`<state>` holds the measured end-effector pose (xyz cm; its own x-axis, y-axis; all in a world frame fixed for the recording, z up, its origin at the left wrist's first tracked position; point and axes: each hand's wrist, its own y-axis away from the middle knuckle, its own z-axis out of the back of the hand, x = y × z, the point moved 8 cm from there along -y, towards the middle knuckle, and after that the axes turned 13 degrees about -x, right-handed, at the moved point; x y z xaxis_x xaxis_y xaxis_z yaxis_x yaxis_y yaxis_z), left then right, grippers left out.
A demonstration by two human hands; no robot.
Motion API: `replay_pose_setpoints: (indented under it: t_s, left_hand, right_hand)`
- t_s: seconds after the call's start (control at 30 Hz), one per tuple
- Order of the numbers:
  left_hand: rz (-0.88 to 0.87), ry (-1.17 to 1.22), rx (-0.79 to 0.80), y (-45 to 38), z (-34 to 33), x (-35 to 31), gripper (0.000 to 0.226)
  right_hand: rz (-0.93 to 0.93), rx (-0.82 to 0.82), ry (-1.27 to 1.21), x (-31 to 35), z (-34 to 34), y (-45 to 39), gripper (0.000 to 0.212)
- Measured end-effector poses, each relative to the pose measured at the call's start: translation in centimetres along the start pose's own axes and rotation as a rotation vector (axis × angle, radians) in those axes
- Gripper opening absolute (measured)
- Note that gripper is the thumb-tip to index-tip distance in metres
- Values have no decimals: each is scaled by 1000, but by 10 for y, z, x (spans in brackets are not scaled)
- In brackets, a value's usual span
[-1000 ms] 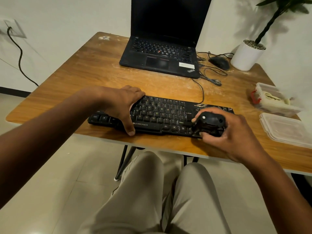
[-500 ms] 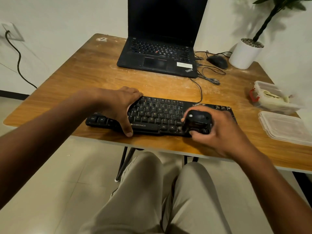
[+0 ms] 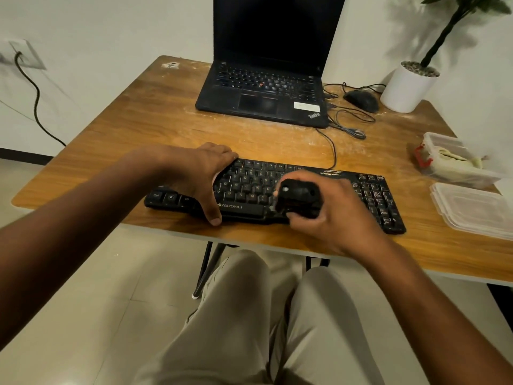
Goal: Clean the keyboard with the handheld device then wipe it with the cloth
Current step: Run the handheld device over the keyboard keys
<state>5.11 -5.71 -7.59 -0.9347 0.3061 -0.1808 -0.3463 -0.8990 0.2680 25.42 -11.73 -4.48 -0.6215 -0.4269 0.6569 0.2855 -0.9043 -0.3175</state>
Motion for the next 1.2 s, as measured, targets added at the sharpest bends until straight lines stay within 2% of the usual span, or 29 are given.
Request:
replay_pose_setpoints:
  t_s: [0.13, 0.27, 0.37, 0.47, 0.67, 0.8, 0.9, 1.0, 1.2]
  left_hand:
    - [-4, 4, -7, 1, 2, -2, 142]
    - [-2, 1, -4, 3, 3, -3, 141]
    - [4, 0, -3, 3, 4, -5, 140]
    - [7, 10, 0, 3, 4, -5, 140]
    - [8, 16, 0, 2, 3, -5, 140]
    - [17, 9, -2, 2, 3, -5, 142]
    - [21, 1, -1, 2, 4, -5, 142]
    - [16, 4, 1, 2, 3, -5, 141]
    - [21, 21, 0, 1, 2, -4, 142]
  right_hand:
    - [-43, -51, 58, -20, 34, 7, 48]
    - [-18, -126, -31, -5, 29, -1, 46]
    - [-17, -76, -119, 12, -2, -5, 46]
    - [-25, -32, -84, 9, -11, -1, 51]
    - [-113, -119, 42, -34, 55, 14, 56]
    - [-153, -212, -51, -38, 70, 5, 46]
    - [-167, -150, -118, -24, 41, 0, 53]
    - [-128, -56, -92, -12, 12, 5, 51]
    - [-161, -100, 14, -33, 58, 14, 57]
